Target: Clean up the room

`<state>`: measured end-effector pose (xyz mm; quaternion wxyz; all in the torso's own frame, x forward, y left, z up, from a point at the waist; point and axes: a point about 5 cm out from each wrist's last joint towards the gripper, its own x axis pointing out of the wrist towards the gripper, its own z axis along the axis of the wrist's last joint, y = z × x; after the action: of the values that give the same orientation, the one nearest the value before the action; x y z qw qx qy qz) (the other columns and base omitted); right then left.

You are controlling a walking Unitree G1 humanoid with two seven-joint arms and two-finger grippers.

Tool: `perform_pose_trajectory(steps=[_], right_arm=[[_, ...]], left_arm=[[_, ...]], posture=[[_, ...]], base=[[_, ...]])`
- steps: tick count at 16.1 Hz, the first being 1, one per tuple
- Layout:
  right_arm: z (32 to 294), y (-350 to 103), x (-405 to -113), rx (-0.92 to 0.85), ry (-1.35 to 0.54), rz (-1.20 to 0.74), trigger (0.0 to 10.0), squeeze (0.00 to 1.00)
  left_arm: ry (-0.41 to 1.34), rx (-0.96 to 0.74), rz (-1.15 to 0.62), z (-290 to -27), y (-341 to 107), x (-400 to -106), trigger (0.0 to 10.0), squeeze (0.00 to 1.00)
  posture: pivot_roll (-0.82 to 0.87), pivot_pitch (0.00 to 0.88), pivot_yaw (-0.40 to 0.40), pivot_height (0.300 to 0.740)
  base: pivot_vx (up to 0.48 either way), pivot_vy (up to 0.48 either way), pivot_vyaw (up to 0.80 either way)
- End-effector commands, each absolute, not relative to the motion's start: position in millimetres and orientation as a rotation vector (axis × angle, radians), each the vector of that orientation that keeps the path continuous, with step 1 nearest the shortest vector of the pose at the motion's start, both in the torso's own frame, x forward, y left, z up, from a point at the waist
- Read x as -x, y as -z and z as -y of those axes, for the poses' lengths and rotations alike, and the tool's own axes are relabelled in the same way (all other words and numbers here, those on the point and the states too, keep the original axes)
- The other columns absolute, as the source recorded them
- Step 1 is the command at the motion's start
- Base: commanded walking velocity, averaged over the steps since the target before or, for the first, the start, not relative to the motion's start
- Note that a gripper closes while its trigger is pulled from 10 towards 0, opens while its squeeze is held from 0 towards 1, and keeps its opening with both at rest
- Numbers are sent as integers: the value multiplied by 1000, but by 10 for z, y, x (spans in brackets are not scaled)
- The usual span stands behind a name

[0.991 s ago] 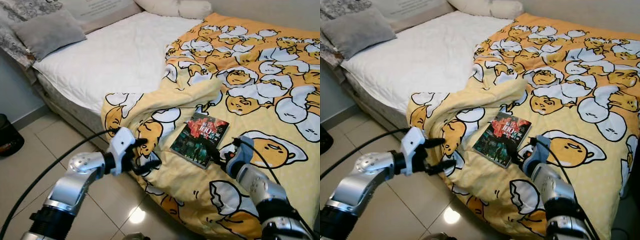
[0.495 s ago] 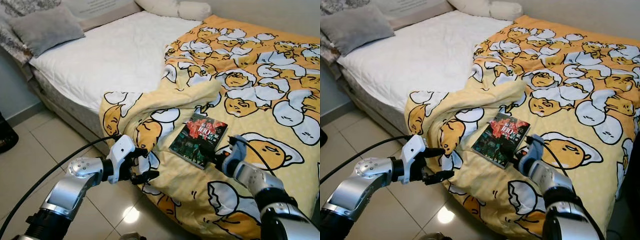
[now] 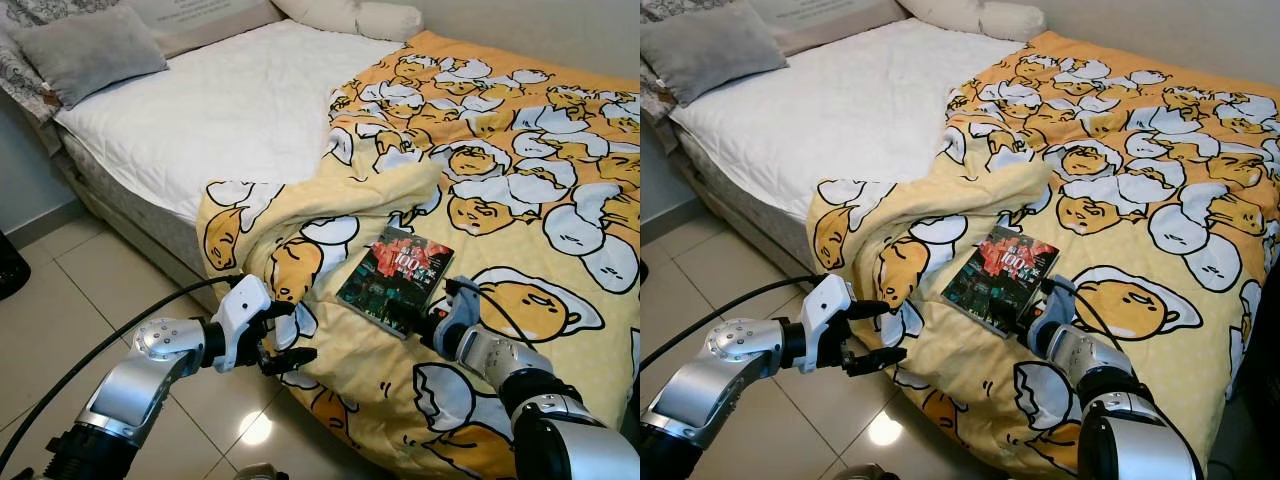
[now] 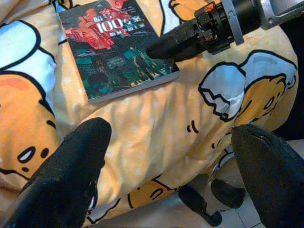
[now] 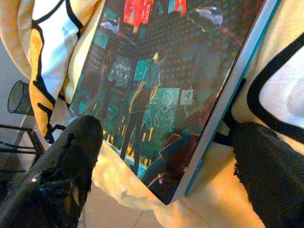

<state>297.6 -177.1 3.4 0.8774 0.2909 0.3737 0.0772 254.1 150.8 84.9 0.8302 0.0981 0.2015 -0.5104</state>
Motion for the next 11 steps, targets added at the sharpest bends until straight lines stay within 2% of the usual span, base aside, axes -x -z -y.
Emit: perform_pose_trajectory(steps=[1, 4, 7, 11], right_arm=[[1740, -32, -2996, -619, -135, -777, 10000, 0], [1678, 64, -2938, -700, -56, -747, 10000, 0], [1597, -170, -3161, -941, -51, -581, 10000, 0], [1515, -265, -3256, -1028, -43, -516, 10000, 0]], left_arm=[[1089, -235, -425, -1510, -887, -2539, 10000, 125], [1094, -257, -430, -1511, -900, -2539, 10000, 114], [1092, -275, -437, -1556, -925, -2534, 10000, 98], [1087, -290, -451, -1610, -934, -2486, 10000, 82]], posture=[[35, 0, 5, 740], [61, 0, 9, 740], [81, 0, 12, 740], [115, 0, 12, 740]], base=[[0, 0, 0], [0, 0, 0], [0, 0, 0], [0, 0, 0]])
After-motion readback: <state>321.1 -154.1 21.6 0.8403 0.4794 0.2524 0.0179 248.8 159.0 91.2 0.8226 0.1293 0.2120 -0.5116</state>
